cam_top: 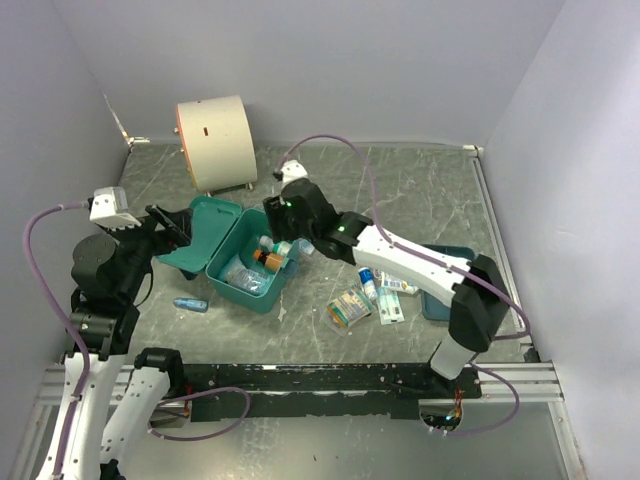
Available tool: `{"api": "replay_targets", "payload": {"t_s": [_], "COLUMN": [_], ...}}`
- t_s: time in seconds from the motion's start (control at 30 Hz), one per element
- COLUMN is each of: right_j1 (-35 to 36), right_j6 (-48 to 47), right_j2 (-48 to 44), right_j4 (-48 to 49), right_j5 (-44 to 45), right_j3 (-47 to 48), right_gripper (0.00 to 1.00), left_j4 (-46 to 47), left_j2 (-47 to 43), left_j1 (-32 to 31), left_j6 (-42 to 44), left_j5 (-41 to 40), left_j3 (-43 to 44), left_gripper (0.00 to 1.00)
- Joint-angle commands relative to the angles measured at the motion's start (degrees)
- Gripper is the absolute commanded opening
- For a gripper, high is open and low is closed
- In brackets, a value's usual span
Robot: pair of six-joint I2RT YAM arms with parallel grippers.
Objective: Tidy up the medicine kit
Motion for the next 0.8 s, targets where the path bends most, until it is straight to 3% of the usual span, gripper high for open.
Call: {"api": "replay_targets", "payload": {"t_s": [0.0,0.2,0.37,0.63,0.77], "right_j1": [-1.2,-6.5,-7.9,-7.9,-7.9], "right_j6": [9.3,26.8,39.0,46.3,48.1], "right_j2": [-7.9,-18.5,-29.1,-41.8,-44.4], "right_j4": [-1.4,-10.1,-14.1,-11.2,-9.4], "right_j5": [13.2,18.8,17.8,12.5,10.7], "right_j3": [-6.9,-19.4,-34.3,-51.2,-55.3], "right_gripper": [0.57,0.58,0.62,0.64,0.61], "left_j4": [0.6,1.5,4.2,6.9,7.1], "left_j2": [0.4,0.5,0.5,-2.7,-2.7], "left_j1": [-0.2,-0.2,-0.2,-0.2,-0.2], "left_j6": [3.9,5.3,5.9,3.9,1.5], "left_j5": [9.0,14.4,14.0,14.0,15.6], "left_j3": [3.2,3.7,2.7,-1.4,-1.6], "left_gripper": [0.92,0.94,0.95,0.95,0.94]}}
